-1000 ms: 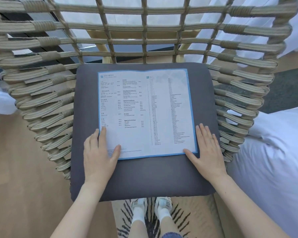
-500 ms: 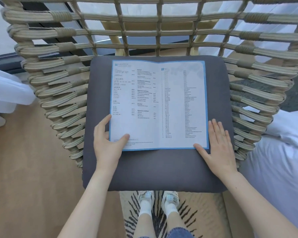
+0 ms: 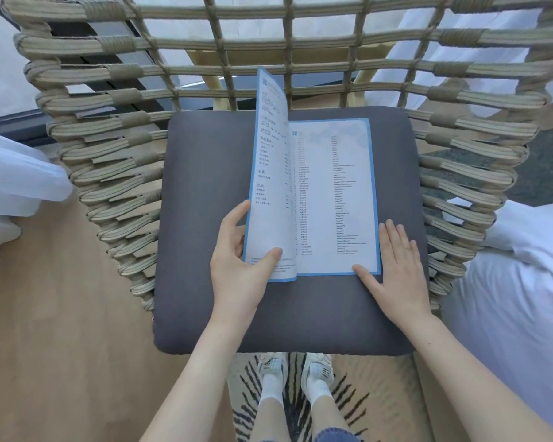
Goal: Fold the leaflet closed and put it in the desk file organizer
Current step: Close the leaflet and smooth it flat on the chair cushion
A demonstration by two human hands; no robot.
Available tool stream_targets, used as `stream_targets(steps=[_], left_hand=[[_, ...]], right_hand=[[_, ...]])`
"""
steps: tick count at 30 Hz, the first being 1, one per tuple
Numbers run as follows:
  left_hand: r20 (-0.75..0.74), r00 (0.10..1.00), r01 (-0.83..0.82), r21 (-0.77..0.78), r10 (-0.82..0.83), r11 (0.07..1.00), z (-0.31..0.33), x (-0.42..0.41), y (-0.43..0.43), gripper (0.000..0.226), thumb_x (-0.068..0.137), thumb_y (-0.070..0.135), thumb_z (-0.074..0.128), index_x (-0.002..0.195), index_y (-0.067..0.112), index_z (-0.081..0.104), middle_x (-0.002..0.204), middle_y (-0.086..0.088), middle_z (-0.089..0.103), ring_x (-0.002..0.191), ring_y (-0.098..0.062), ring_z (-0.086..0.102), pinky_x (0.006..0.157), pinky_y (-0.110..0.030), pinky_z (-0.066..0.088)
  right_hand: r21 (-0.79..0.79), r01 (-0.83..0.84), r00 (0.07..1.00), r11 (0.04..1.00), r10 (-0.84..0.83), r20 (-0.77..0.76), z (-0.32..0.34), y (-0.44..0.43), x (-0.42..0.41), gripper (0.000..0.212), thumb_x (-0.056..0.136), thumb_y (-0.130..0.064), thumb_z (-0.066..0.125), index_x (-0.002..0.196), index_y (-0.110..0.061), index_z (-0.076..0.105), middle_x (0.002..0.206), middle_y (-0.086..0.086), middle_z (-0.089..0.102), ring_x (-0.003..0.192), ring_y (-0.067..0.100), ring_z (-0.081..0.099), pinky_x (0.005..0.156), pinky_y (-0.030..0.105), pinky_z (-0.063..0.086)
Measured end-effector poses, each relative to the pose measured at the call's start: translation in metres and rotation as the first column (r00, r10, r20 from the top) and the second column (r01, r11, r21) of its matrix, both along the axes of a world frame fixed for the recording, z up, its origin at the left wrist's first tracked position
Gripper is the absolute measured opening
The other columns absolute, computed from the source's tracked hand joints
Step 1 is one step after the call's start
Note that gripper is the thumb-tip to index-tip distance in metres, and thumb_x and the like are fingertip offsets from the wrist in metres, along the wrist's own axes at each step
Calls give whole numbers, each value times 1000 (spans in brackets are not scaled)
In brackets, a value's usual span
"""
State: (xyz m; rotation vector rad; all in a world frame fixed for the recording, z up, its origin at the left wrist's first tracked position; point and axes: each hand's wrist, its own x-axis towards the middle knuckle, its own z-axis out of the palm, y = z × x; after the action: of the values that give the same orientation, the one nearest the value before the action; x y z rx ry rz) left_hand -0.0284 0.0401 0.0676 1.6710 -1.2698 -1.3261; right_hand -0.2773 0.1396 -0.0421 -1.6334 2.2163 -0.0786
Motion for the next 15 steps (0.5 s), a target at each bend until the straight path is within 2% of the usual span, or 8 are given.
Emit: stream_targets(steps=[5,10,13,15], left_hand=[[-21,997,71,-16,-72,997,-3,-33,7,76,74,2,75,121,55,49,94,17,71,94,-3,67,70,-7,48],[6,990,143,-51,-143,988,-1,-60,15,74,77,-2,68,128,49,49,111,20,67,107,-1,63,78,-6,47],[100,973,216,-63,-209,974,0,-73,20,76,81,0,63,133,52,43,126,13,63,114,-2,57,87,-11,48],[185,949,269,-61,-254,961,-1,-84,23,76,84,3,59,134,56,37,121,15,63,102,2,57,78,-5,44]], right_hand=[[-19,4,1000,1000,-3,27,1,0,2,88,91,-63,35,157,-10,11,165,5,9,151,16,-1,123,39,2],[-112,69,993,991,-57,102,14,12,0,79,93,-56,40,156,-12,19,164,3,16,152,18,8,123,40,7],[-112,156,979,981,-139,148,20,34,3,79,94,-56,40,157,-16,16,165,0,13,152,15,6,123,40,8],[-85,191,972,978,-176,154,20,48,7,80,93,-56,41,157,-17,14,165,0,12,152,14,5,123,42,11]])
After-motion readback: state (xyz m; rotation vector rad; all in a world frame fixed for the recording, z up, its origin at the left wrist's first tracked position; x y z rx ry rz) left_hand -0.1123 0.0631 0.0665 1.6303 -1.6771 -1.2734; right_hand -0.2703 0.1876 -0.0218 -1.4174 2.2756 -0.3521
